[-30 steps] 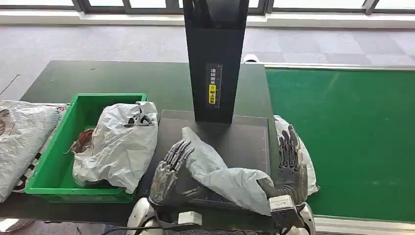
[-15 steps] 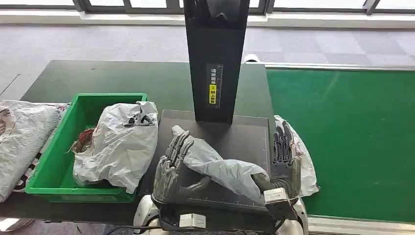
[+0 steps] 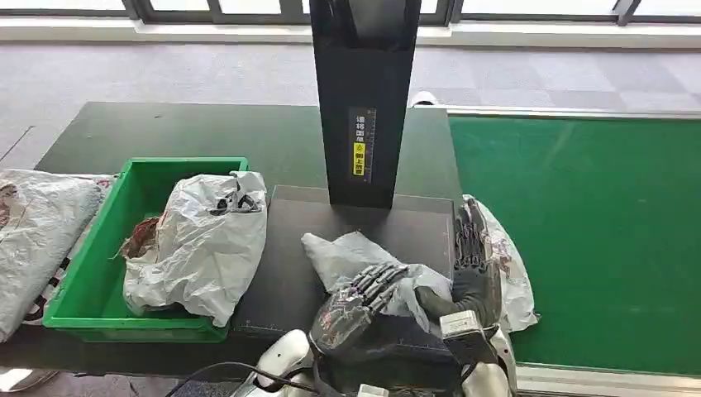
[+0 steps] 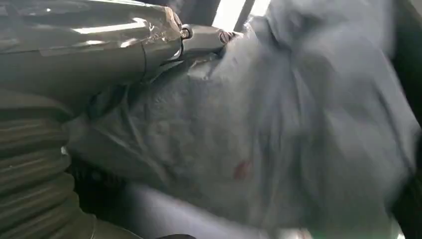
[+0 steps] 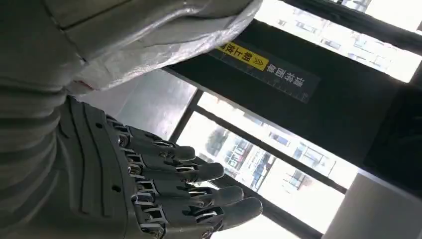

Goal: Moved the parcel from conveyor to table for the left to box.

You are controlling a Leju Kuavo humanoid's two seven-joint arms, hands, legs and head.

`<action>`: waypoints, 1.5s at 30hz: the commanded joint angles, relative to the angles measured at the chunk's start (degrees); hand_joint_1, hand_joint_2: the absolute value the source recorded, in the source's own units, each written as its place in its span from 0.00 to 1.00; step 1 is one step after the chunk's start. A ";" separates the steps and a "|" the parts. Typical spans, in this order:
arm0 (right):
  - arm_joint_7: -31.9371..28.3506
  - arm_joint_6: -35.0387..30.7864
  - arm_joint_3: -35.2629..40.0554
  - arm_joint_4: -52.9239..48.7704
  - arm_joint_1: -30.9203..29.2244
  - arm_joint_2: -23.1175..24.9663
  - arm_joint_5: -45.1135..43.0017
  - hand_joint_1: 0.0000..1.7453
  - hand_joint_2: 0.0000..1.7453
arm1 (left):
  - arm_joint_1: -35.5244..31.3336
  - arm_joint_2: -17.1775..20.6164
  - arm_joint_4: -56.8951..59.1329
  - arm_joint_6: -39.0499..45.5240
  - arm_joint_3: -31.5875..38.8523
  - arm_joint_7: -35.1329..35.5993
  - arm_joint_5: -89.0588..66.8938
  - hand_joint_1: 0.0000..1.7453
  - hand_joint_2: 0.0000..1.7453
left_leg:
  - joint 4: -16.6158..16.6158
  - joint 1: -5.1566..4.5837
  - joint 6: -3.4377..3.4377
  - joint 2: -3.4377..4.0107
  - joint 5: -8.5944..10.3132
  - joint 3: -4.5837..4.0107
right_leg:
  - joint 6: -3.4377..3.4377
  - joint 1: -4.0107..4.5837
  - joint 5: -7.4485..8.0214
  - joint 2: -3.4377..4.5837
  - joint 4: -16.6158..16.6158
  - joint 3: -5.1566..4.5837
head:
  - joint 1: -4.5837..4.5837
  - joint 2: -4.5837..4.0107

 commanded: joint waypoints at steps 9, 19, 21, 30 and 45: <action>0.11 -1.17 0.92 5.86 -4.88 -0.21 -0.69 0.00 1.00 | -8.06 -0.82 13.20 2.74 -4.42 1.71 -0.71 1.00 1.00 | -0.10 0.04 0.03 0.00 0.07 0.02 | -0.05 0.05 0.09 0.03 -0.12 0.03 | 0.00 0.00; 0.11 -2.01 0.82 2.06 -1.36 -0.83 -0.55 0.00 1.00 | -3.15 4.05 -8.53 8.88 1.86 3.63 1.83 1.00 1.00 | -0.08 0.04 0.01 0.13 0.03 0.01 | -0.07 0.05 0.06 0.15 -0.07 -0.03 | 0.00 0.00; 0.11 -1.25 0.04 -0.81 1.13 -1.05 -0.46 0.00 1.00 | -1.35 5.87 -17.44 9.75 3.53 6.34 -1.92 1.00 1.00 | -0.05 0.04 0.00 0.01 0.02 0.00 | -0.06 0.05 0.01 0.04 -0.03 -0.01 | 0.00 0.00; 0.11 2.44 -3.16 -2.54 2.47 0.21 1.19 0.00 1.00 | 2.71 9.35 -36.00 10.53 7.61 12.84 -15.24 1.00 1.00 | -0.02 0.02 0.00 0.09 0.00 -0.07 | -0.05 0.05 0.01 0.13 0.04 -0.12 | 0.00 0.00; 0.11 2.97 -5.32 -5.00 4.42 0.78 2.20 0.00 1.00 | 5.70 11.95 -47.19 15.43 8.35 20.02 -31.51 1.00 1.00 | -0.10 0.02 0.02 0.04 0.03 0.03 | -0.05 0.03 0.02 0.05 -0.05 0.02 | 0.00 0.00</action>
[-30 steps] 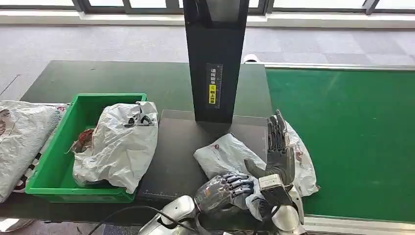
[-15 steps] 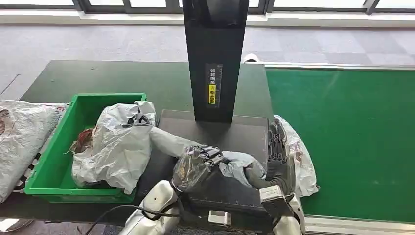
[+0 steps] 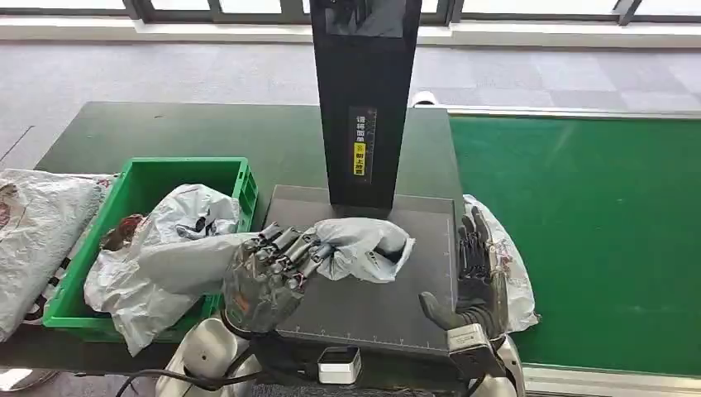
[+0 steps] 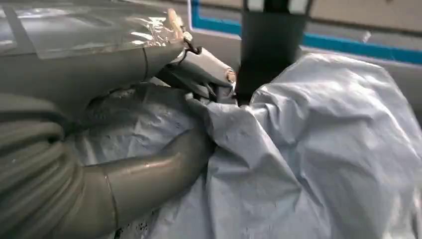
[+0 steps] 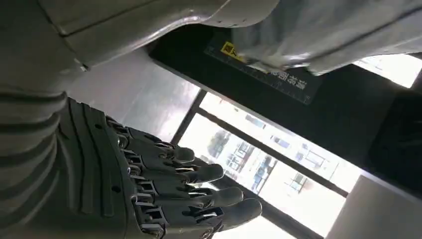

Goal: Moved the parcel from conveyor to table for the left to box.

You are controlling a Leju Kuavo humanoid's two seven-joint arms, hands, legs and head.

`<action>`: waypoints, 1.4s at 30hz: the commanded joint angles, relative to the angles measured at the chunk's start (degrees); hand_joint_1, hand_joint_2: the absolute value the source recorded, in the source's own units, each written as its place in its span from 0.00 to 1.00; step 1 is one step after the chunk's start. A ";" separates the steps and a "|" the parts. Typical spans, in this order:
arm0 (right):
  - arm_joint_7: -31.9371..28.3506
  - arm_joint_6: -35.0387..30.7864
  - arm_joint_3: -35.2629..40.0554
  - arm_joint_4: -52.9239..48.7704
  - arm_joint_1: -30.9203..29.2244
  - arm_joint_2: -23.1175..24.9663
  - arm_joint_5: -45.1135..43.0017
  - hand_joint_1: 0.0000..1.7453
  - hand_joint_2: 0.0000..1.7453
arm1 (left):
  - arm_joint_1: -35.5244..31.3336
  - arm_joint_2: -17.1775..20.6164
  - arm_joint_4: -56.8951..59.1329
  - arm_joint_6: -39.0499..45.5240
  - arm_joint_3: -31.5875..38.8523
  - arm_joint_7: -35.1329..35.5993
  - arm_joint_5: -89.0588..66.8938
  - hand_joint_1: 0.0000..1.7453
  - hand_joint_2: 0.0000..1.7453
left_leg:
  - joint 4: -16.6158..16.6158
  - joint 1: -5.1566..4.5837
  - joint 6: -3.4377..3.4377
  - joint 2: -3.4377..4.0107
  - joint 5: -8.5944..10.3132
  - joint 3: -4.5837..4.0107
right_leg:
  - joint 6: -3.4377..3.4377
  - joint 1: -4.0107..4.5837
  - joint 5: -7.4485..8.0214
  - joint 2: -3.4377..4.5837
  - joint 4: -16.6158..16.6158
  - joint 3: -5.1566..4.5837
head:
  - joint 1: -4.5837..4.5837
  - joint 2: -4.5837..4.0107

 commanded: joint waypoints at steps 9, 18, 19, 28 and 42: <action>0.20 0.10 -4.41 -3.61 3.28 0.34 -0.03 0.00 1.00 | 1.26 -8.84 -20.99 -0.02 24.83 -24.10 -1.98 1.00 1.00 | 0.07 0.05 0.01 0.11 -0.06 -0.07 | -0.04 0.07 -0.01 0.13 0.04 -0.10 | 0.00 0.00; 0.20 -2.07 -3.78 -4.52 5.29 -1.41 -1.13 0.00 1.00 | -14.33 1.96 -3.21 -0.02 39.41 -6.69 -1.98 1.00 1.00 | -0.15 -0.01 -0.06 -0.17 0.16 0.13 | -0.10 0.00 0.03 -0.17 -0.05 0.09 | 0.00 0.00; 0.20 -2.18 -3.66 -4.52 5.37 -1.50 -1.06 0.00 1.00 | -15.33 3.05 0.21 -0.02 38.52 -3.61 -1.98 1.00 1.00 | -0.19 0.01 -0.07 -0.11 0.18 0.12 | -0.12 0.03 0.08 -0.11 -0.09 0.07 | 0.00 0.00; 0.20 -3.51 -4.33 -5.22 6.42 -2.13 -0.87 0.00 1.00 | -19.88 7.02 19.56 -0.35 37.97 4.11 -0.84 1.00 1.00 | -0.17 0.05 -0.25 -0.20 0.34 0.10 | -0.21 0.20 0.15 -0.11 -0.09 0.05 | 0.00 0.00; 0.20 -5.13 -4.48 -0.56 6.77 -3.45 2.17 0.00 1.00 | -24.50 6.21 36.93 -12.19 37.98 7.19 5.70 1.00 1.00 | -0.13 0.07 -0.22 -0.07 0.30 0.07 | -0.22 0.22 0.20 0.03 -0.12 0.01 | -0.02 0.00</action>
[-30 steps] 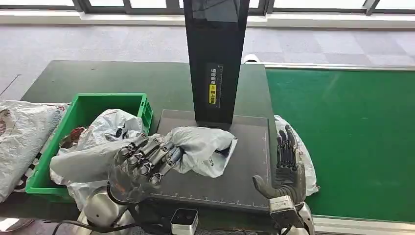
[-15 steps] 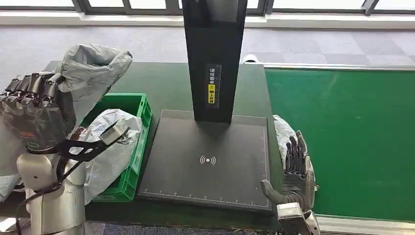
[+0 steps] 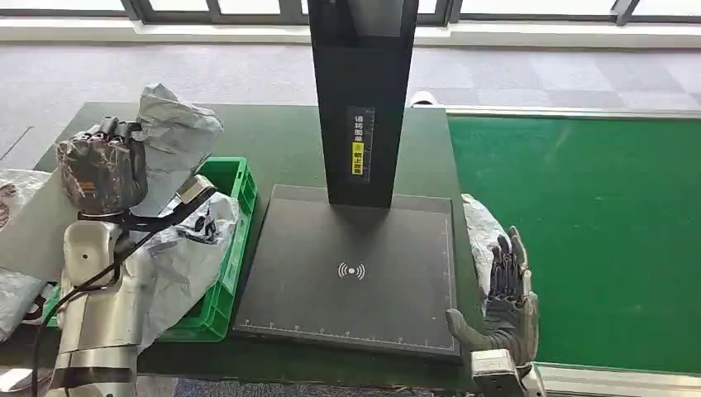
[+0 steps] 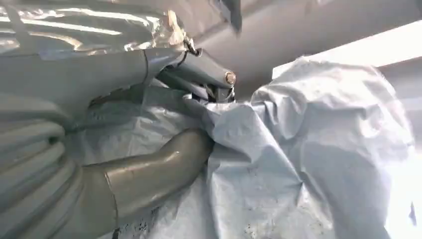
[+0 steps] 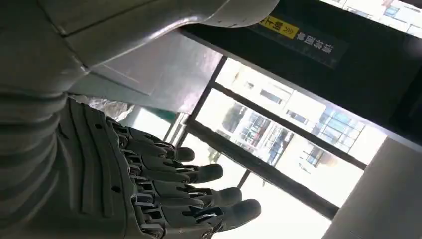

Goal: Moved the parcel from conveyor to table for the left to box.

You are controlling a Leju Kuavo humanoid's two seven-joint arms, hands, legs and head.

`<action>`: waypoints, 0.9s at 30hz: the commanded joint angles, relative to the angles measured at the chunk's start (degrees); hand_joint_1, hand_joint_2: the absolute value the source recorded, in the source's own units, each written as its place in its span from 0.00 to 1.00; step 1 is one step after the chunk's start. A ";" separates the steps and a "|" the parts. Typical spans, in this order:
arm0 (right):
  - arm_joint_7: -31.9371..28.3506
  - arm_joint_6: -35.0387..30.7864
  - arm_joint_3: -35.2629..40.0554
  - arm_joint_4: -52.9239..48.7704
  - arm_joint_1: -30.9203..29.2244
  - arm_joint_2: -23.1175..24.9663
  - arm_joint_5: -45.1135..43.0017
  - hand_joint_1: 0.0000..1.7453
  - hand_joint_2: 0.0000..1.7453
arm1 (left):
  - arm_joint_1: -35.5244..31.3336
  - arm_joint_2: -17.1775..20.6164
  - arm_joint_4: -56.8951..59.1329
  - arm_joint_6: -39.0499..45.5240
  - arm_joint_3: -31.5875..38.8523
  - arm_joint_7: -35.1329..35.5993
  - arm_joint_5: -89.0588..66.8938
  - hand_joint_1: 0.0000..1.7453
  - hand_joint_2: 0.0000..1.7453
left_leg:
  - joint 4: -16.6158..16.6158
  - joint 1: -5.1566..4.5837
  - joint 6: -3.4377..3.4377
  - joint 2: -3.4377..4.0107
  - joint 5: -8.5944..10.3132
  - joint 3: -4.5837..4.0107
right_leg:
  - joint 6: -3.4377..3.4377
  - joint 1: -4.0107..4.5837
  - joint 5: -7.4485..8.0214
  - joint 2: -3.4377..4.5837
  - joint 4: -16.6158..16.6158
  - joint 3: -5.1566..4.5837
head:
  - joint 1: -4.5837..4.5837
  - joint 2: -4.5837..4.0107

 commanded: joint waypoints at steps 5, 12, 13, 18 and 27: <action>0.28 -0.72 -2.58 4.36 0.16 -0.90 3.57 0.00 1.00 | -7.37 -1.80 19.79 -7.63 -0.25 0.09 3.46 1.00 1.00 | -0.04 0.04 0.02 -0.17 0.03 0.03 | 0.00 0.05 0.00 -0.15 -0.08 0.09 | 0.00 0.00; 1.64 -1.34 -2.54 5.49 -0.97 0.25 6.29 0.00 1.00 | -1.00 -5.16 5.37 -15.32 -1.26 -4.97 21.77 0.00 0.00 | -0.08 0.05 0.06 -0.09 0.02 0.02 | 0.01 0.06 0.03 -0.05 -0.16 0.07 | 0.00 0.00; 1.62 -1.54 -2.41 5.94 -1.54 0.39 6.33 0.00 1.00 | -0.34 -5.18 3.82 -15.74 -1.31 -5.73 24.03 0.00 0.00 | -0.02 0.04 0.02 0.02 0.00 -0.06 | 0.00 0.04 0.03 0.04 -0.07 -0.04 | 0.00 0.00; 2.09 -2.50 -1.46 7.03 -1.97 0.05 7.19 0.00 1.00 | 0.46 -6.33 1.34 -16.90 -0.47 -9.83 34.98 0.00 0.00 | -0.06 0.05 0.03 0.00 0.03 -0.08 | -0.01 0.05 0.05 0.02 -0.11 -0.03 | 0.00 0.00; 2.12 -10.94 -0.14 9.84 -1.43 -1.83 4.41 0.00 1.00 | 10.72 -7.87 -7.79 -18.77 -6.53 -17.80 59.58 0.00 0.00 | -0.12 0.01 0.05 0.02 -0.02 0.04 | 0.01 0.02 0.02 0.04 -0.16 0.08 | 0.00 0.00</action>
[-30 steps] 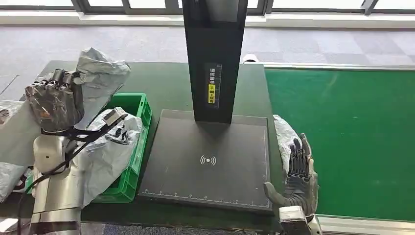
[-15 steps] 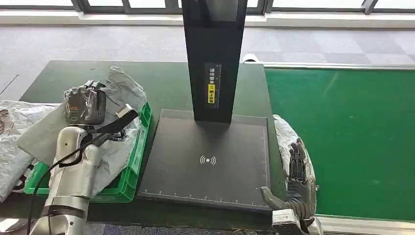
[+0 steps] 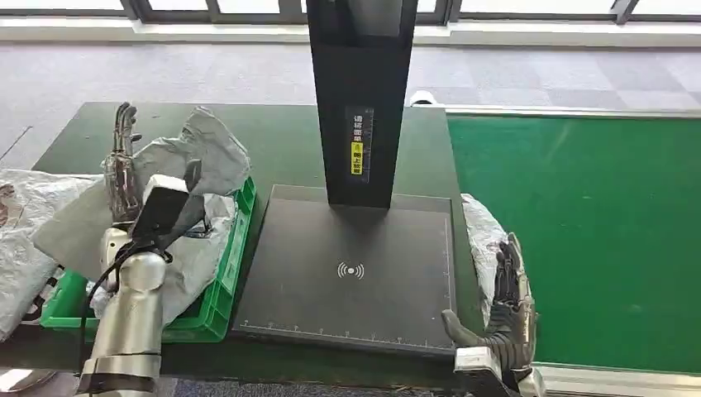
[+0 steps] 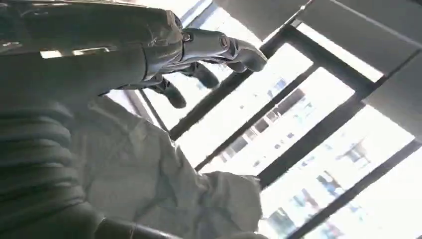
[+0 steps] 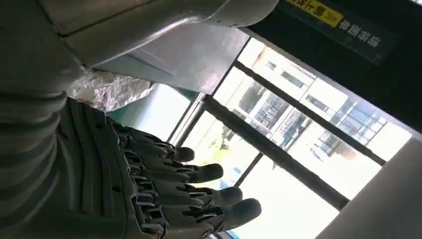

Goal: Moved the parcel from conveyor to table for the left to box.

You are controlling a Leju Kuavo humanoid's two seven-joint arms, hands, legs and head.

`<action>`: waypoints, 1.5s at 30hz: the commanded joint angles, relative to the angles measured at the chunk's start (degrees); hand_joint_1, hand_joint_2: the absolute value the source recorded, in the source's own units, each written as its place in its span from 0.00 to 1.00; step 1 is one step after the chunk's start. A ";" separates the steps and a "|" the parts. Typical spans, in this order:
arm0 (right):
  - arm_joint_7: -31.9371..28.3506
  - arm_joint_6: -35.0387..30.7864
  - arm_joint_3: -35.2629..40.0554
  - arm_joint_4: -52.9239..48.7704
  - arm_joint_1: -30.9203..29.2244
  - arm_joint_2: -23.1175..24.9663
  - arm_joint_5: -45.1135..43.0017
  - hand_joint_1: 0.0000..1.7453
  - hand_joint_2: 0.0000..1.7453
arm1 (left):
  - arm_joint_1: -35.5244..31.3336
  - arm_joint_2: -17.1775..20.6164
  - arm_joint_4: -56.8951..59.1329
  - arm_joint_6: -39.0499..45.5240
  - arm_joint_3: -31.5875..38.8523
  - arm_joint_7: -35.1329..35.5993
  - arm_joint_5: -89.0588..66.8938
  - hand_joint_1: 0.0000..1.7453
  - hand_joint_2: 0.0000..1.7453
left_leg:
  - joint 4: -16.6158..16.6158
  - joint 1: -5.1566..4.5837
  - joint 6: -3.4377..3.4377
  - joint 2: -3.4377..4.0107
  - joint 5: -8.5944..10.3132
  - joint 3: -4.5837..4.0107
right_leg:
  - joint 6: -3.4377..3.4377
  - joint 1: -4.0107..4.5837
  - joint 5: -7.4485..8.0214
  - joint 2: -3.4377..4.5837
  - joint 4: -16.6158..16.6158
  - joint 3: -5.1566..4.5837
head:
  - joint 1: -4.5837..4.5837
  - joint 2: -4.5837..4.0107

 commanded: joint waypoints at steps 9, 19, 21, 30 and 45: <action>9.15 -5.06 -11.60 11.98 0.39 -3.53 4.94 0.00 1.00 | 22.35 -4.22 -13.89 -11.99 -12.25 -11.22 32.13 0.00 0.00 | -0.14 -0.06 0.11 -0.02 -0.10 0.19 | 0.05 -0.07 -0.04 -0.03 -0.19 0.20 | 0.02 0.00; 14.74 -5.91 -28.10 29.57 -10.44 -2.92 25.64 0.00 0.00 | 37.19 -4.99 -28.92 -12.16 -12.01 -14.19 34.91 0.00 0.00 | -0.09 -0.03 0.22 0.22 -0.31 0.11 | 0.14 -0.05 -0.09 0.21 -0.21 0.10 | 0.02 0.00; 18.85 -7.61 -27.99 32.72 -12.24 -4.30 31.04 0.00 1.00 | 36.23 -4.97 -27.78 -12.84 -11.69 -15.84 34.08 0.00 0.00 | -0.09 -0.01 0.23 0.15 -0.30 0.09 | 0.13 -0.03 -0.10 0.11 -0.22 0.12 | 0.02 0.00; 34.30 -16.97 -30.35 44.32 -17.20 -8.70 48.38 0.00 1.00 | 34.78 -6.04 -25.91 -15.38 -9.66 -16.53 33.61 0.00 0.00 | -0.16 -0.02 0.36 0.04 -0.13 0.12 | 0.18 -0.07 -0.03 -0.10 -0.31 0.24 | 0.02 0.00; 22.93 -15.26 -31.79 65.02 -27.82 -6.91 46.81 0.00 0.00 | 28.62 -5.61 -17.47 -16.68 -11.05 -18.05 30.19 0.00 0.00 | -0.10 -0.01 0.34 0.26 -0.16 0.07 | 0.15 -0.14 0.05 0.12 -0.22 0.08 | 0.02 0.00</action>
